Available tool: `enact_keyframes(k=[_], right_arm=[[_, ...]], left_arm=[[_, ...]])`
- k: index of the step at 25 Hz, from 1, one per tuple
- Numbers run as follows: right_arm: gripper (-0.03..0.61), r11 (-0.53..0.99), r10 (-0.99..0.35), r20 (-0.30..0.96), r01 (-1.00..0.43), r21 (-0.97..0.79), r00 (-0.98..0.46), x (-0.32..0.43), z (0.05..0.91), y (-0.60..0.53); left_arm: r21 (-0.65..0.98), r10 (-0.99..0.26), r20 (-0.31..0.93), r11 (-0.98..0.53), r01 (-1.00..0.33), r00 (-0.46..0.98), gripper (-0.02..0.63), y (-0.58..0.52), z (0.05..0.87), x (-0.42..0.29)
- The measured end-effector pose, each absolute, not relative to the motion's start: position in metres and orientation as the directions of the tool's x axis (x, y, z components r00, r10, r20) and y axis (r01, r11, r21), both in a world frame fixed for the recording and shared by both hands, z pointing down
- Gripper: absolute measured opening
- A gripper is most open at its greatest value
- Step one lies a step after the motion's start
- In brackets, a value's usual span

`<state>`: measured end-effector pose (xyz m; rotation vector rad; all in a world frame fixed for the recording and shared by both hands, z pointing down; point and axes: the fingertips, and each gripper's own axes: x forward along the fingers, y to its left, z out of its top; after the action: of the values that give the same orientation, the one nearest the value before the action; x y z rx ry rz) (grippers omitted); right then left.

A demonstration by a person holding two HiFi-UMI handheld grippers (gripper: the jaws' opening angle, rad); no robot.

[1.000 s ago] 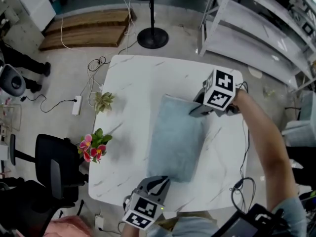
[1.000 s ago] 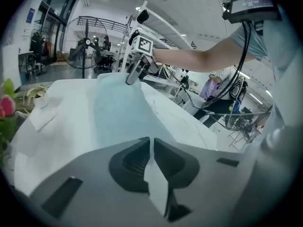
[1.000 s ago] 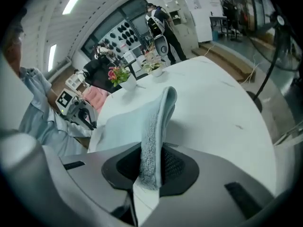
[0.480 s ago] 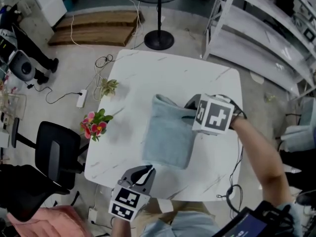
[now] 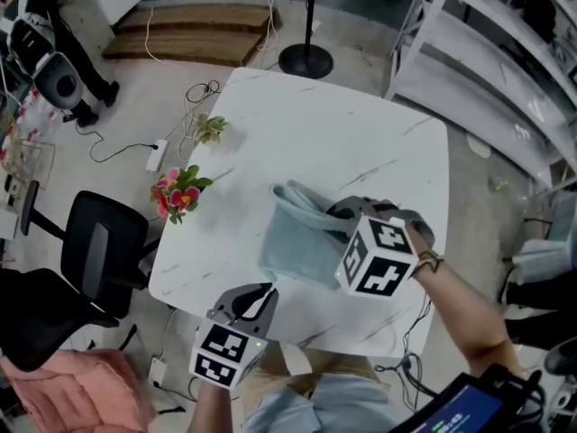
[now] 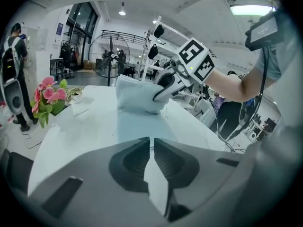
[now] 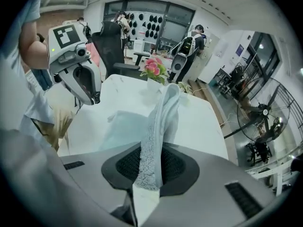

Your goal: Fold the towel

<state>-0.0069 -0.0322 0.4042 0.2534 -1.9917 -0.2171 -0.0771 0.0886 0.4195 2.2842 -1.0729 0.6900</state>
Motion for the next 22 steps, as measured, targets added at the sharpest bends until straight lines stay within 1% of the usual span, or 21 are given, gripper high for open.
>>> enact_keyframes(k=[8,17,22], right_arm=[[0.092,0.923,-0.358,0.833,-0.026,0.384,-0.421,-0.019,0.42,0.003],[0.098,0.877,-0.426,0.824,0.052,0.478,-0.374,-0.026,0.469,0.027],[0.1,0.832,-0.483,0.79,0.085,0.549,-0.376,-0.032,0.49,0.031]], left_arm=[[0.237,-0.551,0.636,-0.527,-0.816,0.54,0.032,0.093,0.427,-0.083],[0.248,-0.545,0.647,-0.511,-0.823,0.534,0.031,0.098,0.432,-0.084],[0.257,-0.538,0.654,-0.503,-0.825,0.531,0.031,0.1,0.438,-0.085]])
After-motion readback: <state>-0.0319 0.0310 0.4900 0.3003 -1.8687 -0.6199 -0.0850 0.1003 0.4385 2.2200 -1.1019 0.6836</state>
